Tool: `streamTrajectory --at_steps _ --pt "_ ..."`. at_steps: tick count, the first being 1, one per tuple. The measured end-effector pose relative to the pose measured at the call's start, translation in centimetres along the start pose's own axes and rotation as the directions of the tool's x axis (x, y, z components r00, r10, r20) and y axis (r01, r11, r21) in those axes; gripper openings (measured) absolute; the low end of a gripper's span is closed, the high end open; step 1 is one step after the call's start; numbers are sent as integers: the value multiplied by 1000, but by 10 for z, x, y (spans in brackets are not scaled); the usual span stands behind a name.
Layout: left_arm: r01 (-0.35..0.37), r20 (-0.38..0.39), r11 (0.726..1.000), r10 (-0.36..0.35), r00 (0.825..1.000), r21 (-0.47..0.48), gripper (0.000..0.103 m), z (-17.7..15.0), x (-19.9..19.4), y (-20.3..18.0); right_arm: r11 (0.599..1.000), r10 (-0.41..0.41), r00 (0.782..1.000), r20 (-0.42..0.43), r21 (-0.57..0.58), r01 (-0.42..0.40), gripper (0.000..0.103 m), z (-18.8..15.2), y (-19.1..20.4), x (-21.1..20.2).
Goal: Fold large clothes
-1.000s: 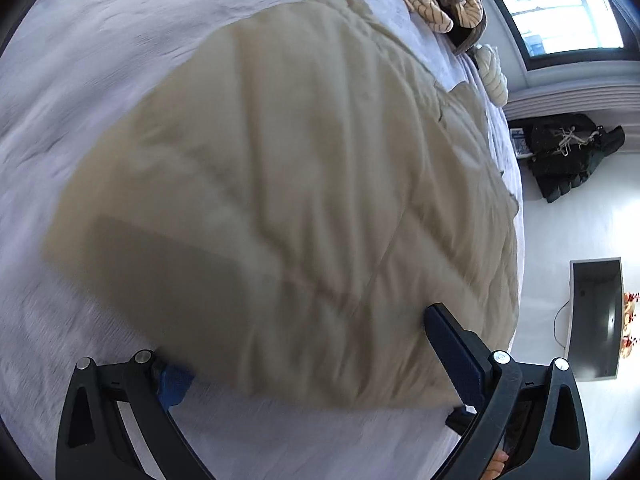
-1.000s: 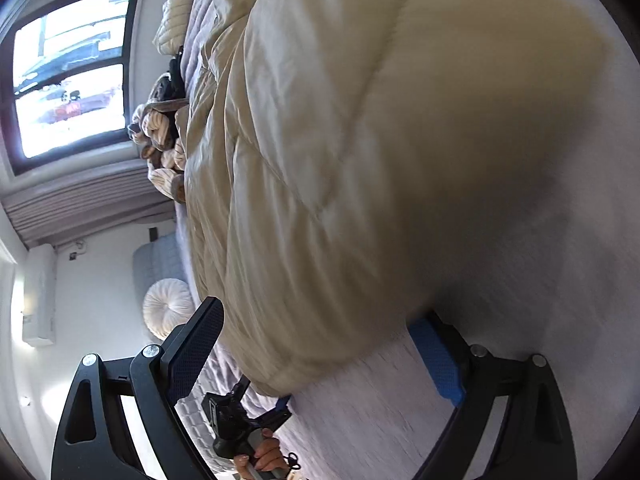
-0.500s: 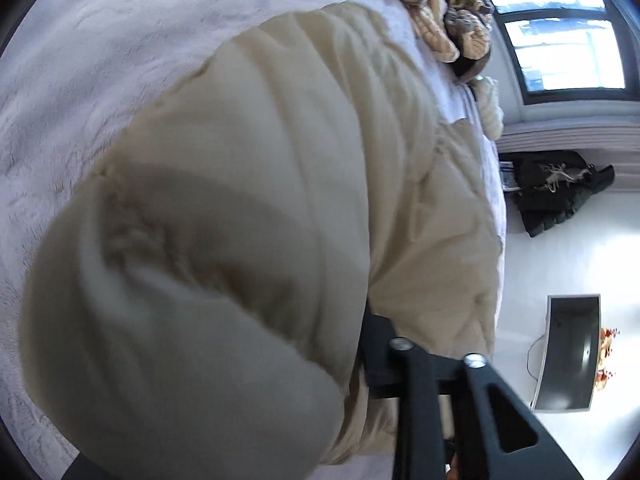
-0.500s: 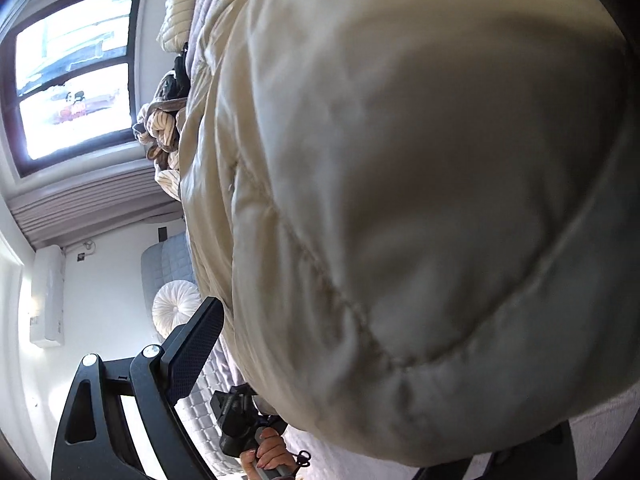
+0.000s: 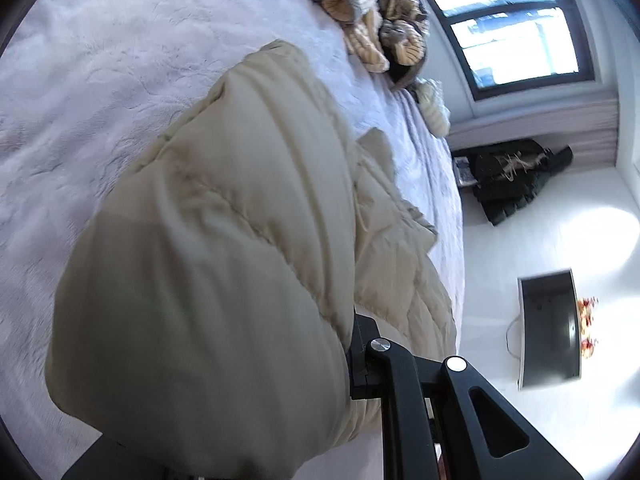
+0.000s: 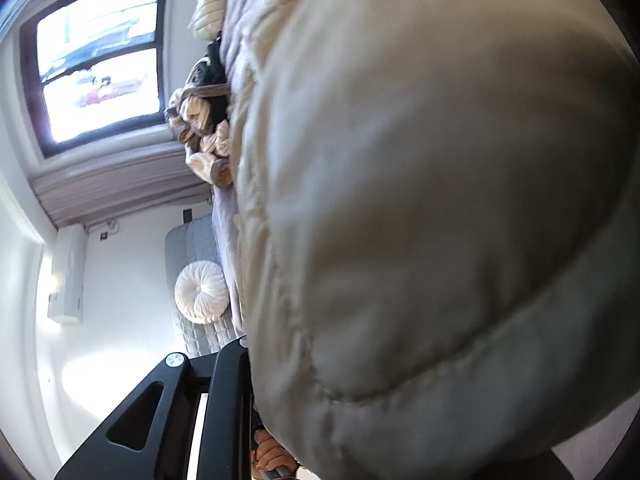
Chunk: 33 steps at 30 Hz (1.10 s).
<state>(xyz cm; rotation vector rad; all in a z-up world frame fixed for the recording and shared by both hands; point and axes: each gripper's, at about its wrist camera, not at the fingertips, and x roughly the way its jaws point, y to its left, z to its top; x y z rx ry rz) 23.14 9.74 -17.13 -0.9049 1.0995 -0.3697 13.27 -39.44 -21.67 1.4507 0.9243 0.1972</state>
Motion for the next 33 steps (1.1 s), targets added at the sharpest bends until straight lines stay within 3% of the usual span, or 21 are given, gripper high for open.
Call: streamTrajectory --at_steps 4,12,18,22,23,26,27,31,33 --pt "-5 -44 999 7 999 43 17 -20 -28 2 1000 -9 1000 2 -28 9 23 -24 5 -15" --pt "-37 -174 998 46 984 57 17 -73 -82 39 999 -25 1000 -7 38 25 23 -110 -25 -54" --pt "-110 -264 990 130 956 88 17 -98 -83 71 992 -32 999 7 121 31 27 -144 -70 -76" --pt "-157 -288 982 180 940 102 18 -104 -76 79 983 -42 999 26 179 36 38 -147 -89 -74" --pt "-166 -291 980 192 937 112 20 -104 -76 77 983 -50 998 28 178 44 40 -148 -89 -75" --pt "-252 -280 956 286 916 151 47 -104 -79 70 982 -101 994 32 162 94 45 -153 -81 -85" --pt "-274 -274 948 310 910 162 52 -100 -79 67 981 -117 993 32 158 110 46 -154 -77 -87" --pt "-332 -257 919 380 889 211 52 -100 -97 62 974 -188 982 29 130 183 63 -163 -60 -99" --pt "-375 -234 888 437 868 267 71 -102 -105 56 971 -218 976 24 105 215 72 -166 -50 -98"
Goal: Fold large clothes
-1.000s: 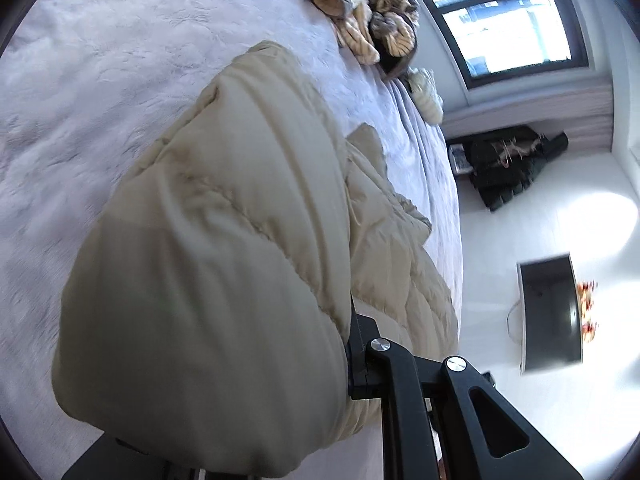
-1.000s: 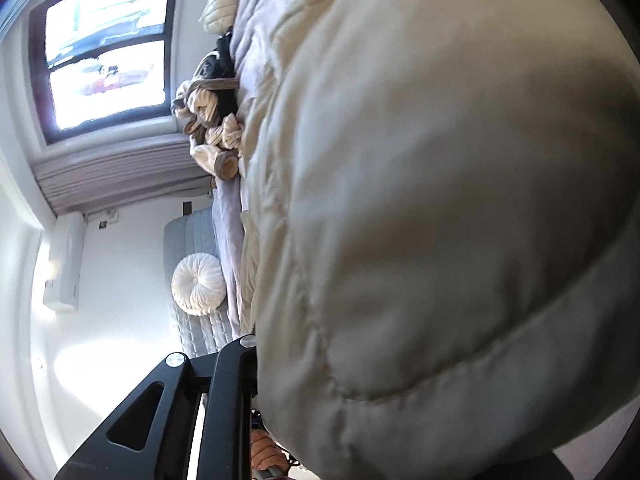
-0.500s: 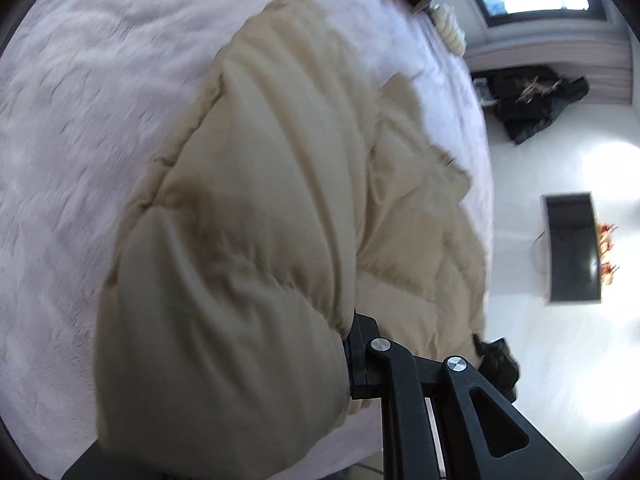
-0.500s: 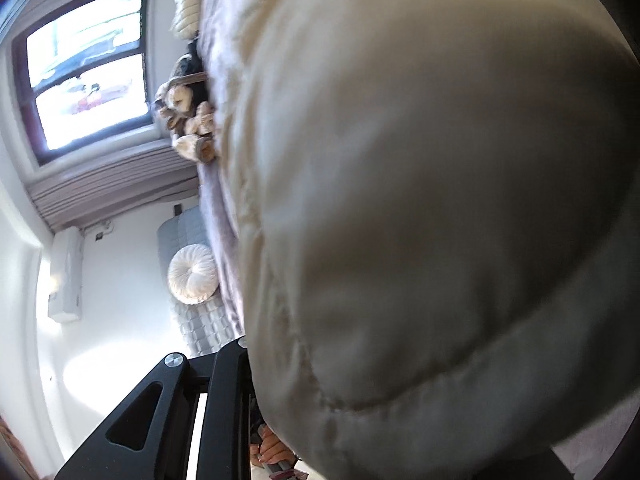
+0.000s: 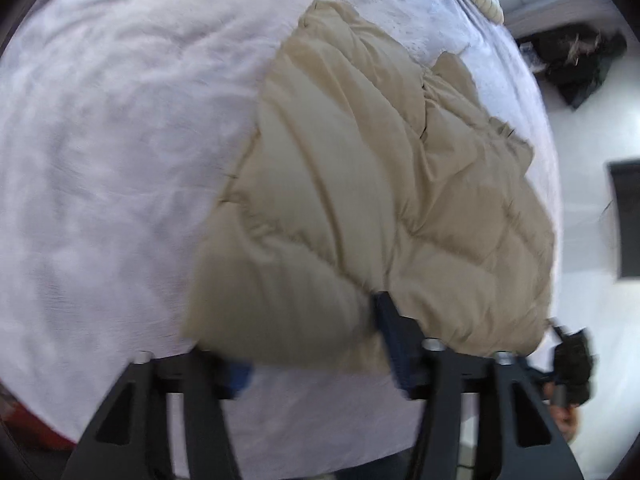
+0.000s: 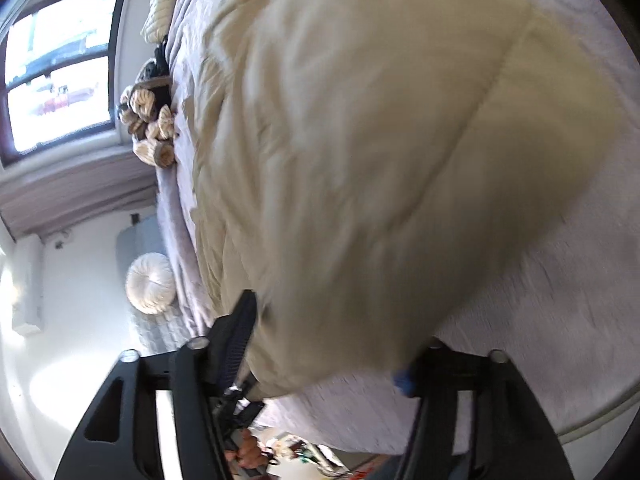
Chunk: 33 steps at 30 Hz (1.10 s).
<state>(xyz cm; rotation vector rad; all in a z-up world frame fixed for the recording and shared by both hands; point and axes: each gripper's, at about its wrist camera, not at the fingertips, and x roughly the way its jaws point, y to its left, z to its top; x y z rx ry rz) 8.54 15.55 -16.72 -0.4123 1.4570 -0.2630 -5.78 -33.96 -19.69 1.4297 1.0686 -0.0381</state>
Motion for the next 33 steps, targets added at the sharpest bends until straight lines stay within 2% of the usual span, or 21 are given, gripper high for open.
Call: streamTrajectory --at_steps 1,2,7,8,9,11,15,17,20,22,26,30,33 --pt "-19 11 1000 19 1000 21 73 -2 -6 -3 1000 -12 1000 -4 -15 12 80 -4 3 -4" --pt "-28 16 999 27 1000 39 73 -4 -10 -6 999 -24 1000 -7 -28 24 82 -8 7 -7" --pt "-48 33 997 46 998 57 75 -7 -27 -4 993 -81 997 -21 -86 78 82 -22 32 3" --pt "-59 46 996 56 997 61 92 -7 -32 -5 991 -91 996 -25 -99 88 82 -26 42 6" --pt "-75 66 995 71 995 65 103 -8 -36 -6 987 -111 993 -32 -124 106 82 -29 52 8" --pt "-97 95 992 89 991 83 103 -9 -42 -8 974 -146 988 -42 -179 136 83 -34 60 13" --pt "-128 127 986 114 985 104 103 -1 -55 -6 937 -226 972 -58 -287 201 84 -64 61 21" --pt "-132 136 986 117 984 101 103 4 -55 -6 915 -266 962 -54 -329 234 102 -71 73 30" --pt "-120 145 988 106 984 94 103 16 -54 -5 882 -309 950 -38 -386 271 103 -84 90 35" --pt "-115 146 988 100 984 104 103 23 -49 -7 838 -352 936 3 -444 317 103 -91 104 42" --pt "-95 120 988 81 989 119 103 43 -36 -3 740 -451 891 54 -535 407 103 -97 126 58" --pt "-54 91 994 46 995 91 103 73 -23 10 726 -454 889 56 -556 406 103 -98 141 66" --pt "19 70 997 -25 997 75 103 95 -14 21 723 -456 888 64 -555 411 103 -97 146 69"
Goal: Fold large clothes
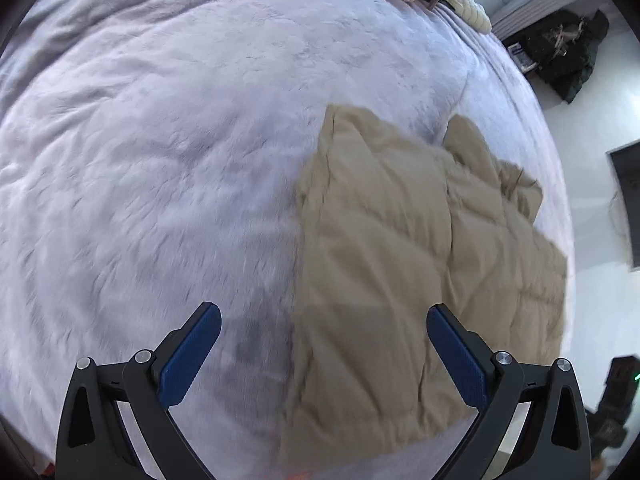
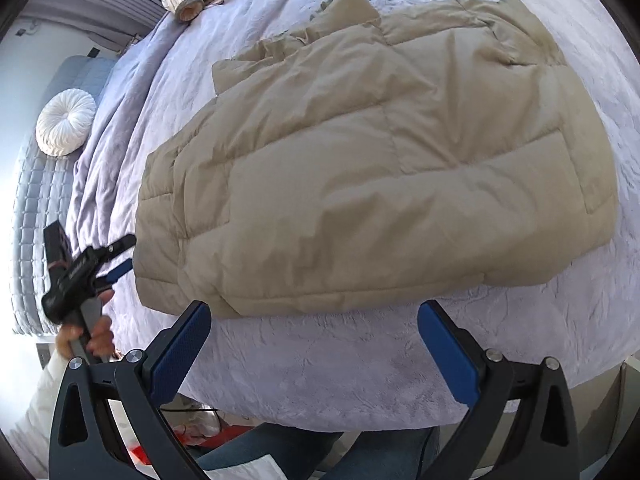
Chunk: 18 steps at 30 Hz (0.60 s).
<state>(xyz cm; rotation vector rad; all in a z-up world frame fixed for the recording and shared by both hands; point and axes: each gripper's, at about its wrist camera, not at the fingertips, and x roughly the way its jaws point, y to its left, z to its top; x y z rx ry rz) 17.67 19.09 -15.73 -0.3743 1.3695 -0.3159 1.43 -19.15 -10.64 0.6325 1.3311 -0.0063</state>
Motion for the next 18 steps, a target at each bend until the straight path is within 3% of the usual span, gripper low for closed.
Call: streamTrajectory --at_steps 3,7,10,12,18 --pt "118 -73 992 -121 990 -37 103 16 20 14 1000 -8 1000 4 -1 8 103 0 2 -2" --pt "222 -163 971 -233 959 -83 103 31 59 28 1000 -14 1000 13 10 14 103 5 10 2" --pt "294 -215 949 -312 925 -110 103 36 80 27 1000 -24 1000 19 16 24 103 12 16 7" --pt "325 -257 942 -336 906 -87 103 38 89 20 1000 -22 999 23 13 22 103 19 21 9" --pt "334 -387 941 -293 874 42 100 36 110 -8 998 -44 996 73 -48 47 103 57 44 16"
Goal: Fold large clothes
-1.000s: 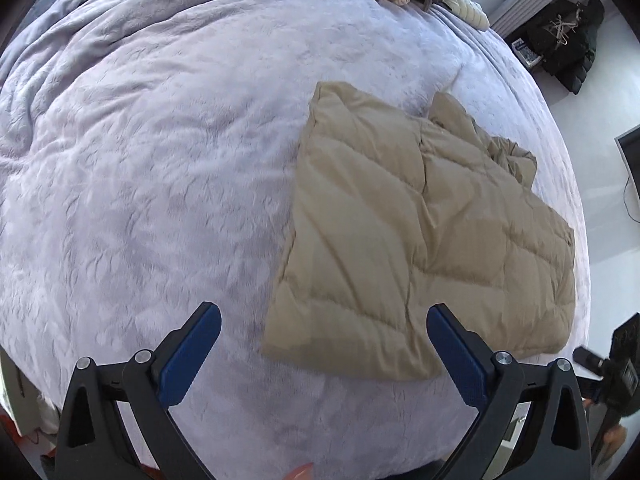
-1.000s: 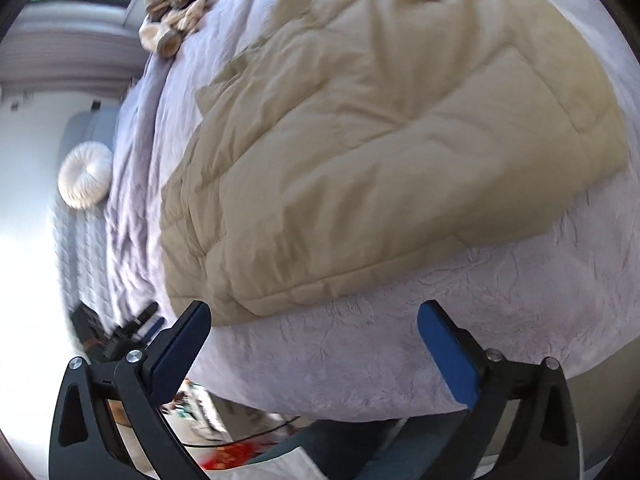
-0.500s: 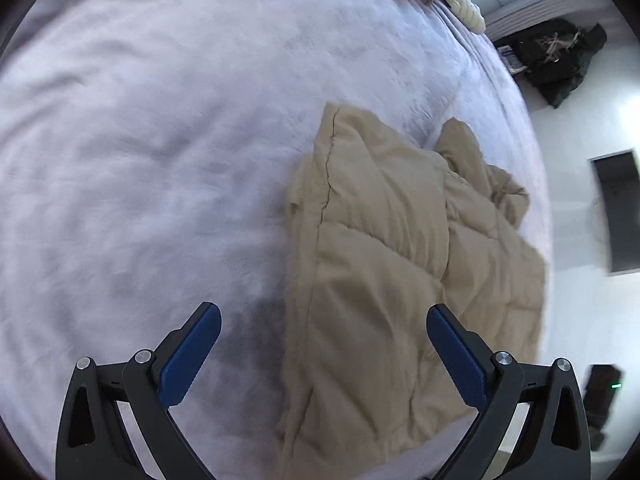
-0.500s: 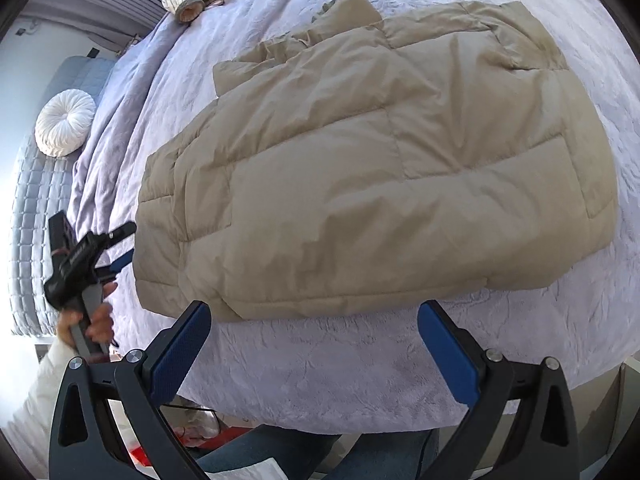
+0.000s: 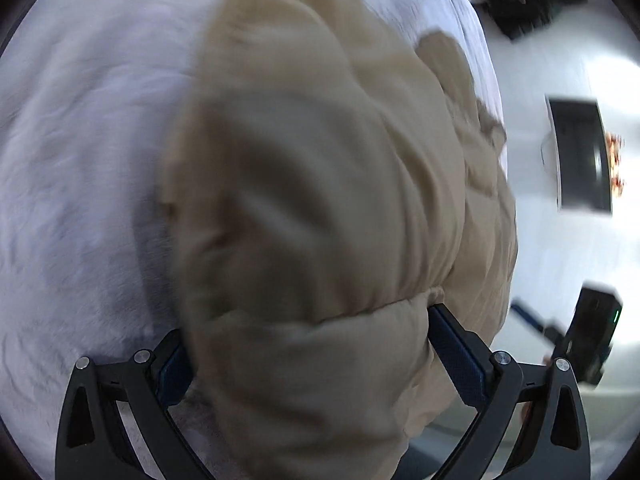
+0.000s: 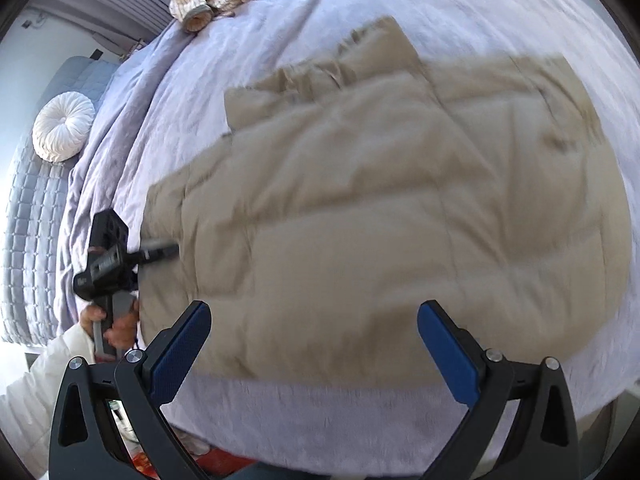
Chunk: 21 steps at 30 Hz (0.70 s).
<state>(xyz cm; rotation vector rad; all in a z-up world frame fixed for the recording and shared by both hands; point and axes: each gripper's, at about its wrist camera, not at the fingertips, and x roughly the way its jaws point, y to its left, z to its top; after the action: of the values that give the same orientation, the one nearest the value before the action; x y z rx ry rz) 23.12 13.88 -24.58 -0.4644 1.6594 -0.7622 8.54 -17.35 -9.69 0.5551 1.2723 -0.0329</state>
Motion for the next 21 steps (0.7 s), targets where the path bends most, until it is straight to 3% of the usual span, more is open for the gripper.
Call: streamTrajectory --at_steps 1,3,4,5,6,9,13,18,21 --pt "0 -15 1000 0 1000 13 95 1 3 -3 1000 -10 1000 9 -8 10 101 7 3 4" --pt "12 -30 1000 -11 999 23 72 3 7 -6 999 -25 999 28 -20 25 80 21 6 11" --pt "35 -38 999 -34 999 25 60 3 9 -7 999 -33 999 31 -26 33 47 28 7 17" --pt "70 -52 997 -69 996 23 40 4 11 -7 998 -49 998 27 -29 50 31 34 6 23" --pt "86 -59 996 -85 995 26 35 3 12 -12 998 -63 998 27 -30 64 15 39 5 30" --pt "100 -59 994 -97 994 45 25 -1 7 -28 995 -85 994 70 -40 88 8 56 -1 50" --pt "183 -43 980 -180 983 74 25 -9 -8 -66 994 -95 991 95 -36 99 6 83 -9 78" --pt "270 -40 951 -267 963 153 25 -13 -8 -143 997 -80 997 14 8 80 0 111 -26 120" --pt "275 -32 945 -273 961 176 25 -10 5 -180 998 -31 999 -28 62 33 0 123 -38 133"
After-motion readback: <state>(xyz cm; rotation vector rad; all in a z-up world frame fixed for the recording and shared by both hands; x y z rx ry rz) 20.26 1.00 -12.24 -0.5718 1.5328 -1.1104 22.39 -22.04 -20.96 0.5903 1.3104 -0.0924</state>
